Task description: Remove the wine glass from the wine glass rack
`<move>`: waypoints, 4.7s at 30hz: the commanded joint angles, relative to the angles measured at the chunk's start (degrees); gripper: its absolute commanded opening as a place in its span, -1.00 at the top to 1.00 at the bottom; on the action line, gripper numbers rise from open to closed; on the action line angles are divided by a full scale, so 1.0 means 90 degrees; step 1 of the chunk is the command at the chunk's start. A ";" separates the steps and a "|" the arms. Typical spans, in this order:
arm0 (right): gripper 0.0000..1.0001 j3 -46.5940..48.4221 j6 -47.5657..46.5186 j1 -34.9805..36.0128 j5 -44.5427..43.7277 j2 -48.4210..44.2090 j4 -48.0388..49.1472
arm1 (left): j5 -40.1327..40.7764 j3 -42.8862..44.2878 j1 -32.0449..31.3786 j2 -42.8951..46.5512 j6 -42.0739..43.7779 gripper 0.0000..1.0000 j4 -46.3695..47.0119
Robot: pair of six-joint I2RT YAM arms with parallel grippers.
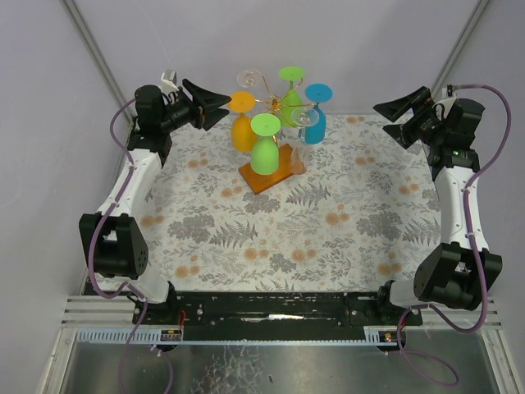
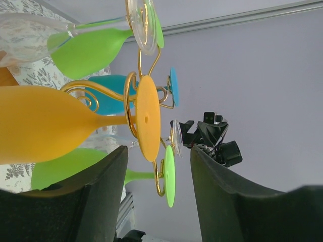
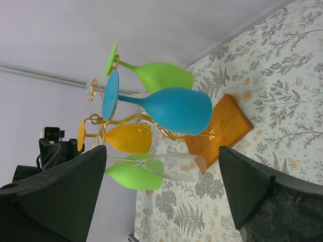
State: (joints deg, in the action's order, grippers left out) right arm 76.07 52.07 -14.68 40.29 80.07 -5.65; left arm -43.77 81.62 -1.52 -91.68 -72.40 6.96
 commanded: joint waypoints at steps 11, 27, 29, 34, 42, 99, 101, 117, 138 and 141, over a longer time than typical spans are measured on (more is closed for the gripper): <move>-0.98 0.0024 -0.0037 0.0039 0.0252 -0.0235 0.0232 | -0.0140 0.0176 -0.0091 -0.0249 -0.0144 0.11 0.0405; -0.98 0.0070 -0.0137 0.0039 0.0230 -0.0226 0.0168 | -0.0110 0.0248 -0.0091 -0.0334 -0.0263 0.74 0.0379; -0.98 0.0085 -0.0133 0.0039 0.0228 -0.0217 0.0169 | -0.0109 0.0256 -0.0086 -0.0332 -0.0306 0.92 0.0374; -0.98 0.0069 -0.0147 0.0046 0.0240 -0.0225 0.0164 | -0.0046 0.0416 -0.0089 -0.0322 -0.0362 1.00 0.0082; -0.98 0.0013 -0.0217 0.0039 0.0221 -0.0307 0.0096 | 0.0047 0.0885 -0.0079 -0.0382 -0.0313 1.00 -0.0321; -0.98 -0.0146 -0.0295 0.0054 0.0181 -0.0420 0.0003 | -0.0035 0.1297 -0.0289 -0.0705 0.0072 1.00 -0.0615; -0.98 -0.0152 -0.0298 0.0050 0.0190 -0.0430 -0.0014 | -0.0049 0.1191 -0.0318 -0.0603 0.0057 1.00 -0.0616; -0.98 -0.0323 -0.0281 0.0054 0.0291 -0.0599 -0.0036 | -0.0039 0.0197 -0.0320 0.0478 0.0070 1.00 -0.0771; -0.98 -0.0012 -0.0322 0.0054 0.0551 -0.0752 -0.0387 | 0.0074 -0.0542 0.0737 0.2506 0.1723 1.00 -0.1772; -0.98 0.0109 -0.0335 0.0050 0.0561 -0.0692 -0.0425 | 0.0092 0.0060 0.0737 0.2559 0.2369 1.00 -0.1958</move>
State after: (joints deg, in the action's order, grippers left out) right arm 73.36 49.56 -14.66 43.20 74.98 -10.04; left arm -43.00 75.57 4.80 -70.04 -60.40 -8.91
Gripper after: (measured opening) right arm 0.987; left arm 0.007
